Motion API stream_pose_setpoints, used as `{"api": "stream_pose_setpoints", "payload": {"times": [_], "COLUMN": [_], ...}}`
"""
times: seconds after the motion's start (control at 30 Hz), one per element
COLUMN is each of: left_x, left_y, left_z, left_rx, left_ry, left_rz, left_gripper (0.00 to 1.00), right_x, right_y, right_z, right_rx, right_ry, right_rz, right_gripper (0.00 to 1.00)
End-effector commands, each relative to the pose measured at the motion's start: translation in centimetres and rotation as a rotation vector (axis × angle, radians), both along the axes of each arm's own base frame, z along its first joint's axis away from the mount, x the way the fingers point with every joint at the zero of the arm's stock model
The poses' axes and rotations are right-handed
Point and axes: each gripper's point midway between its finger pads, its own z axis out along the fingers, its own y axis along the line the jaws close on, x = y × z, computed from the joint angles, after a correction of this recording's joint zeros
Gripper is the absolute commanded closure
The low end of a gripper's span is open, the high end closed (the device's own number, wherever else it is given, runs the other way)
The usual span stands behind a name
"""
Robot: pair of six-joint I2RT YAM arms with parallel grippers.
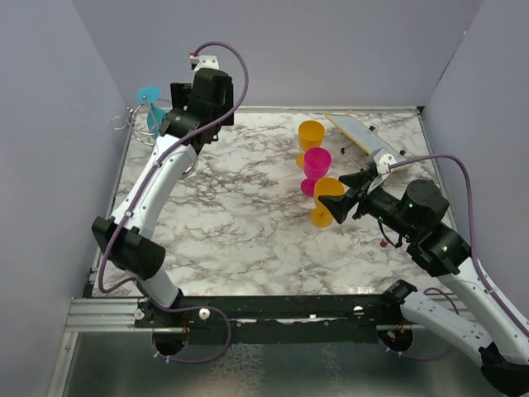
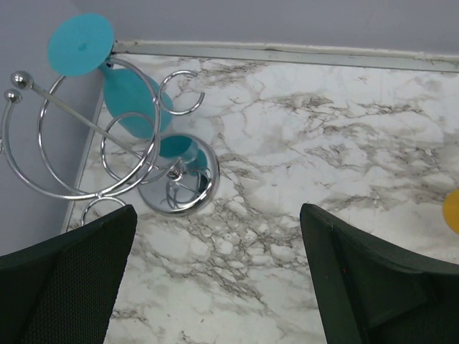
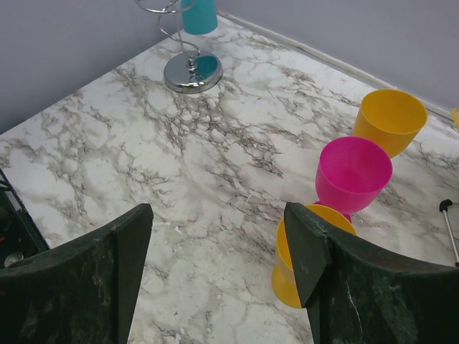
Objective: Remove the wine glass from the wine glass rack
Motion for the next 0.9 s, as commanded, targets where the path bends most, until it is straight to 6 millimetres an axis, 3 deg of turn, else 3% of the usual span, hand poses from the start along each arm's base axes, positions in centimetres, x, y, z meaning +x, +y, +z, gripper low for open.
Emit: {"api": "stream_pose_setpoints", "payload": {"times": [0.0, 0.2, 0.47, 0.63, 0.87], "left_x": [2.9, 7.6, 12.1, 13.6, 14.0], "left_y": [1.5, 2.6, 1.8, 1.2, 1.7], "left_z": [1.6, 0.0, -2.8, -3.1, -4.7], "left_rx": [0.112, 0.058, -0.081, -0.113, -0.107], "left_ry": [-0.032, -0.014, 0.011, 0.002, 0.027], "left_rz": [0.093, 0.115, 0.051, 0.024, 0.054], "left_gripper": [0.01, 0.01, 0.01, 0.01, 0.01], "right_x": [-0.2, 0.0, 0.3, 0.4, 0.5], "right_y": [0.0, -0.2, -0.3, -0.4, -0.4], "right_z": [0.6, 0.4, 0.3, 0.1, 0.1], "right_rx": [0.021, 0.018, 0.014, 0.010, 0.010], "right_ry": [-0.027, -0.026, -0.023, -0.020, -0.020], "right_rz": [0.003, -0.013, -0.028, -0.034, -0.042], "right_gripper": [0.25, 0.24, 0.24, 0.24, 0.23]}}
